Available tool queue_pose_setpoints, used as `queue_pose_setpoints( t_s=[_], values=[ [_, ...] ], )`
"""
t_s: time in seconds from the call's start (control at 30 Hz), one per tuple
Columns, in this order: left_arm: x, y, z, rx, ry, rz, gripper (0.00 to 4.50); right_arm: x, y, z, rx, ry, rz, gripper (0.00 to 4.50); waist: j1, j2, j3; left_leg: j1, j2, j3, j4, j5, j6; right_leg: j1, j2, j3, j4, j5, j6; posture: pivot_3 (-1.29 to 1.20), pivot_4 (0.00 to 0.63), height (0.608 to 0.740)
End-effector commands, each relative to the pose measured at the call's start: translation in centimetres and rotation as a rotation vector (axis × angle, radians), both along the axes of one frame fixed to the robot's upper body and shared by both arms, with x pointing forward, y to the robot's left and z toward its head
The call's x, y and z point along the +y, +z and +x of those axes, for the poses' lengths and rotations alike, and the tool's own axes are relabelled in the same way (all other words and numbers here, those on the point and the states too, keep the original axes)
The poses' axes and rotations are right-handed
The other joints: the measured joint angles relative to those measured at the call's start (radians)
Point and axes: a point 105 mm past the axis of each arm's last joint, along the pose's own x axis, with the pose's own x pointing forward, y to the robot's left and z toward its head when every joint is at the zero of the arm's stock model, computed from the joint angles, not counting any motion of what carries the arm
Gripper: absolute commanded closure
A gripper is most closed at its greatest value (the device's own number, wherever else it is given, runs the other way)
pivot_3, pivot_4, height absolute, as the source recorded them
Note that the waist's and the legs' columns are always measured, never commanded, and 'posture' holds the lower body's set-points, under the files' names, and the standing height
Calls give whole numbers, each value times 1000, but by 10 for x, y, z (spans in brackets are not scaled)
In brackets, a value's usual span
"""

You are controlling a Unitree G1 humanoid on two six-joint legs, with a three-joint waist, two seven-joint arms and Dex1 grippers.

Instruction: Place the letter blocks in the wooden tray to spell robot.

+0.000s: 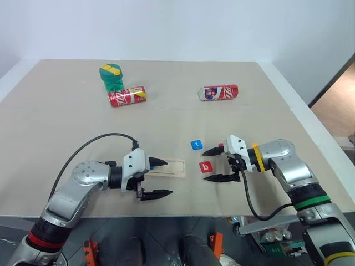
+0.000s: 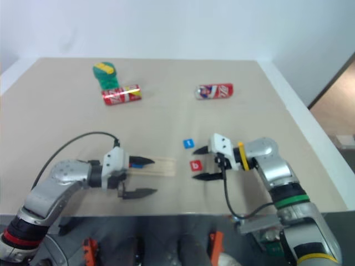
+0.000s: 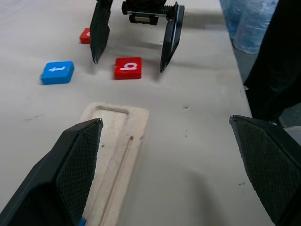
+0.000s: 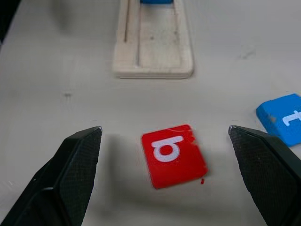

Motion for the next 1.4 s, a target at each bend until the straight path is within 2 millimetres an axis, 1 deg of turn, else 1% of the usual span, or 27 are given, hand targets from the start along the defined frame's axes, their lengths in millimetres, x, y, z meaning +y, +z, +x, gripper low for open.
queue_pose_setpoints(
  t_s=[0.03,0.1,0.13,0.2,0.3,0.4,0.43,0.47,0.5,0.53,0.57,0.63,0.7,0.8,0.87,0.93,1.0,1.07,1.13,1.2,1.27,1.4],
  values=[
    [2,9,-3,-48,28,-12,0,-4,-6,6,-17,17,-27,280,1,0,0,0,0,0,0,0,0,0,-1,0,0,0,0,0,150,740],
    [7,8,-3,-41,69,-15,0,-7,-13,2,23,0,-9,280,3,0,0,0,-1,0,0,0,0,1,-1,0,0,0,0,0,150,740],
    [9,8,-4,-34,85,-17,0,-7,-14,-3,47,-7,9,718,3,0,0,1,0,0,0,0,0,2,-1,0,0,0,0,0,150,740],
    [13,6,-7,-23,108,-16,0,-3,-17,-16,99,-13,39,1234,5,0,0,2,0,-1,1,0,0,3,-1,-1,0,0,0,0,150,740],
    [18,5,-9,-8,154,-26,0,5,-25,-37,158,-44,78,1234,6,0,-1,5,1,-3,0,0,0,6,-2,-2,1,-3,0,0,150,740],
    [21,4,-7,-5,186,-30,0,11,-27,-42,170,-109,86,1234,6,1,-1,7,1,-3,0,0,0,8,-2,-3,1,-3,0,0,150,740],
    [22,4,-6,-8,193,-27,0,12,-28,-40,169,-145,86,1415,5,0,-1,8,0,-3,0,0,0,8,-2,-3,1,-3,-1,0,150,740],
    [22,4,-6,-12,199,-24,0,14,-28,-39,166,-175,89,1696,5,0,-1,10,0,-1,0,0,0,9,-2,-2,1,-3,-3,0,150,740],
    [23,4,-5,-16,207,-24,0,17,-27,-38,167,-202,97,2197,5,0,-1,11,0,-1,1,0,0,10,-2,-2,1,-3,-5,0,150,740],
    [24,4,-4,-19,215,-24,0,19,-27,-36,166,-226,103,2357,5,0,-1,12,0,0,1,0,0,10,-2,-2,1,-3,-5,0,150,740],
    [24,4,-3,-22,221,-24,0,21,-26,-35,161,-246,108,2742,5,0,-1,12,0,0,1,0,0,10,-2,-2,1,-3,-6,0,150,740],
    [25,4,-1,-27,232,-22,0,24,-27,-33,158,-270,103,3220,4,0,-1,13,1,0,1,0,0,10,-1,-2,1,-2,-6,0,150,740],
    [26,4,0,-29,237,-20,0,24,-29,-32,143,-280,88,3234,2,0,-1,13,1,1,0,0,0,10,-1,-1,1,-2,-6,0,150,740],
    [27,4,2,-35,260,-25,0,19,-34,-31,112,-293,58,3234,2,0,-1,14,1,1,0,0,0,10,0,-1,1,-2,-6,0,150,740],
    [30,9,4,-29,292,-71,0,21,-26,-27,98,-301,82,3234,2,0,-1,15,1,1,0,0,0,10,-1,0,1,-2,-7,0,150,740],
    [36,12,5,-17,331,-115,0,28,-11,-20,51,-269,104,3234,1,0,-1,15,2,1,0,0,0,10,-1,0,1,-1,-7,0,150,740],
    [44,11,6,-18,370,-123,0,40,6,-13,-2,-206,112,3234,-4,0,0,16,2,2,0,0,0,10,-1,2,1,-1,-7,0,150,740],
    [56,11,5,-20,426,-143,0,64,28,-7,-47,-129,146,3234,-14,0,1,16,2,3,0,0,0,9,-1,3,1,0,-7,0,150,740],
    [62,11,4,-18,464,-162,0,80,38,-5,-66,-81,158,3234,-21,0,2,15,3,3,0,0,0,8,-1,3,1,0,-7,0,150,740],
    [71,11,3,-15,517,-183,0,100,41,-6,-58,-35,172,3234,-20,0,1,14,2,2,-2,0,0,8,0,0,1,-1,-5,0,150,740],
    [78,8,1,-16,552,-187,0,119,39,-8,-44,6,174,3234,-19,-1,1,13,2,0,-4,-1,-2,8,0,-1,1,-3,-4,0,150,740],
    [79,6,0,-28,566,-176,0,130,28,-10,-28,42,146,3234,-12,-1,1,7,2,-3,-6,-3,-4,4,-2,-3,1,-6,-5,0,150,740]
  ],
)
